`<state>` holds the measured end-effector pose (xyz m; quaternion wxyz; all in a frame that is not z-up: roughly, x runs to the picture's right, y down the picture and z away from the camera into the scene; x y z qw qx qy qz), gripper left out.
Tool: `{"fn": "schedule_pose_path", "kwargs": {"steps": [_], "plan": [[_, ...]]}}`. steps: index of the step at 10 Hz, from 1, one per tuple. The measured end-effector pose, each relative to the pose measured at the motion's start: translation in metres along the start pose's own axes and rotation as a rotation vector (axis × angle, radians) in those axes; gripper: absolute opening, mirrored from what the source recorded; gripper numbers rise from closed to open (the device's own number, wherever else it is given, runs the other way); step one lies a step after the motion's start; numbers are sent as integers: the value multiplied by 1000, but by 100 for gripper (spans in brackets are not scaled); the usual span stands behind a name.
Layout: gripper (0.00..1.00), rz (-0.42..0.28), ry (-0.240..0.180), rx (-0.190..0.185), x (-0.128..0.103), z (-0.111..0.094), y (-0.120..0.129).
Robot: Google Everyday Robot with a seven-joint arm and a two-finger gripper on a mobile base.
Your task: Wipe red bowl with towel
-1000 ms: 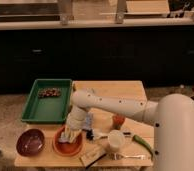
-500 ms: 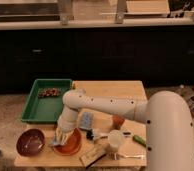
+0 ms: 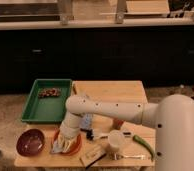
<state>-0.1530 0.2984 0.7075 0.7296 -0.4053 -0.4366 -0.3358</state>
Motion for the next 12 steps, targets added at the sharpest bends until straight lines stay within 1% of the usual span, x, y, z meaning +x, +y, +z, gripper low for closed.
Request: {"fn": "schedule_pose_path", "kwargs": {"steps": [2,4,5,6,8,9,12], "plan": [[1,34,-1,6,7,-5,19],[1,49,8,11,13,-9,24],[1,58,20,17,18,-14,26],[1,59,32,17,21,-16,24],[1,59,59,38,32,-25,12],[1,49,66,42,36,-27,4],[1,13,62,47,40,-24,-11]]}}
